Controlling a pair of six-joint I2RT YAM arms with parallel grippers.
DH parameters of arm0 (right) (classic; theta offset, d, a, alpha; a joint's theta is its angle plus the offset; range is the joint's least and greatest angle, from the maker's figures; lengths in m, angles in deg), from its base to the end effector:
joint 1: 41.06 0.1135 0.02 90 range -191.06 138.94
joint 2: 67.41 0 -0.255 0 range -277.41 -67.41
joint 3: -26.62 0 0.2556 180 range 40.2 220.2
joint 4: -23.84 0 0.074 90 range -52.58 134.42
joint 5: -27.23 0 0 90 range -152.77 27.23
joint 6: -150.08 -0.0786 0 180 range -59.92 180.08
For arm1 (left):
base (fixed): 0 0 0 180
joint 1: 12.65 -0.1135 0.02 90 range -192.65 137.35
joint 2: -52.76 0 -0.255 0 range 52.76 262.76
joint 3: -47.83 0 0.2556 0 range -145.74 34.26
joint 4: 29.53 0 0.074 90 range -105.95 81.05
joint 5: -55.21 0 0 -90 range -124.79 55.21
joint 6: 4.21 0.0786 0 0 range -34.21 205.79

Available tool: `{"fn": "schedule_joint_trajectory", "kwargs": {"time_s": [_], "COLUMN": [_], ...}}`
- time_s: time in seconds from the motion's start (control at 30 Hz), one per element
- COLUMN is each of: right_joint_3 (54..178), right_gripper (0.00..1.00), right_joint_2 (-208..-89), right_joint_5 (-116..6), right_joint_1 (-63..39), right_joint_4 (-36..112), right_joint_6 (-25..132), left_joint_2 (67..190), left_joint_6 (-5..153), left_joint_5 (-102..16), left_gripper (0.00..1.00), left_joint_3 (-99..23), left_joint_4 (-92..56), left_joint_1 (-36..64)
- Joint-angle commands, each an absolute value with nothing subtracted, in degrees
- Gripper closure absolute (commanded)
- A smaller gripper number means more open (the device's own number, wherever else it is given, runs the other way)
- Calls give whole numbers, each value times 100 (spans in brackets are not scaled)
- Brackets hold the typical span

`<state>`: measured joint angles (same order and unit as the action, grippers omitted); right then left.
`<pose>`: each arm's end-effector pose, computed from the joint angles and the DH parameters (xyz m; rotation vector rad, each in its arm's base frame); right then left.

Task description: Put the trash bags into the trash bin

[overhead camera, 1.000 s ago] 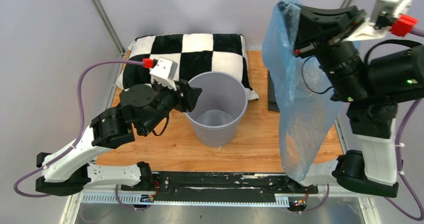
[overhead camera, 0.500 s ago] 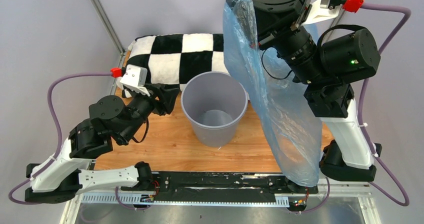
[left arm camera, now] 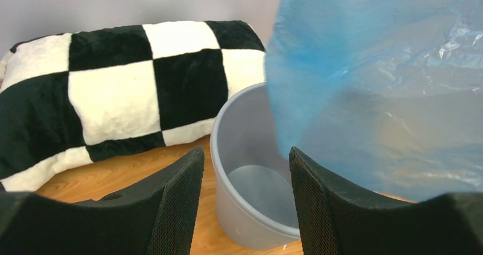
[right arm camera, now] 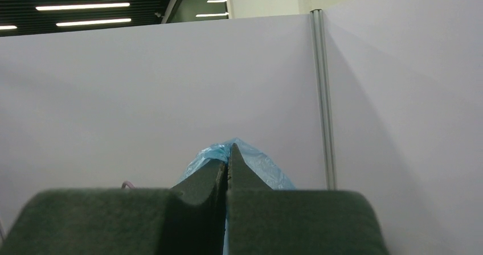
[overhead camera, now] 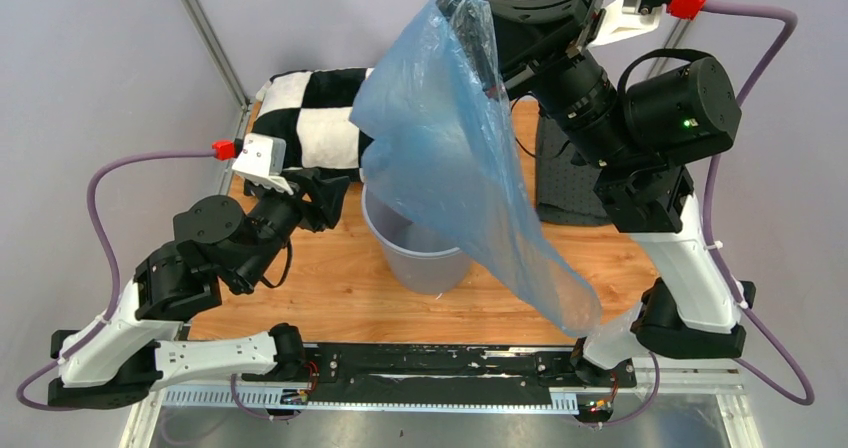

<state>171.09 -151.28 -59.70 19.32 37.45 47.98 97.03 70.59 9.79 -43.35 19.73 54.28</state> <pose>0.1062 0.1953 0.7012 -0.3780 0.7100 1.2215 0.1064 -0.1089 0.4728 0.1241 1.6167 -0.4850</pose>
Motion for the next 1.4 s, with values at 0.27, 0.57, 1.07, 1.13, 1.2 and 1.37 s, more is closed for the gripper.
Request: {"fn": "schedule_joint_trajectory", "kwargs": {"time_s": [0.27,0.57,1.07,1.13,1.2,1.37], "right_joint_3": [15537,14663,15506,15425,15309,15293], "right_gripper": [100,100,100,100,100,100], "right_joint_2": [-13985,-13281,-13489,-13474,-13443,-13449], "right_joint_5": [-7860,-8923,-8972,-8893,-8799,-8594], "right_joint_1": [1989,1985,1985,1985,1985,1980], "right_joint_4": [4085,4638,5706,5774,5789,5915], "right_joint_6": [5894,6509,6863,6829,6794,6764], "left_joint_2": [9342,9556,11010,11443,11724,12430], "left_joint_6": [6939,7115,7571,7142,6912,6457], "left_joint_5": [2160,1970,1521,126,-942,-2761], "left_gripper": [46,47,33,33,33,26], "left_joint_3": [-4197,-4317,-5947,-6309,-6365,-6717], "left_joint_4": [1865,1852,1856,2235,2064,1525], "left_joint_1": [5406,5406,4346,3448,2848,2079]}}
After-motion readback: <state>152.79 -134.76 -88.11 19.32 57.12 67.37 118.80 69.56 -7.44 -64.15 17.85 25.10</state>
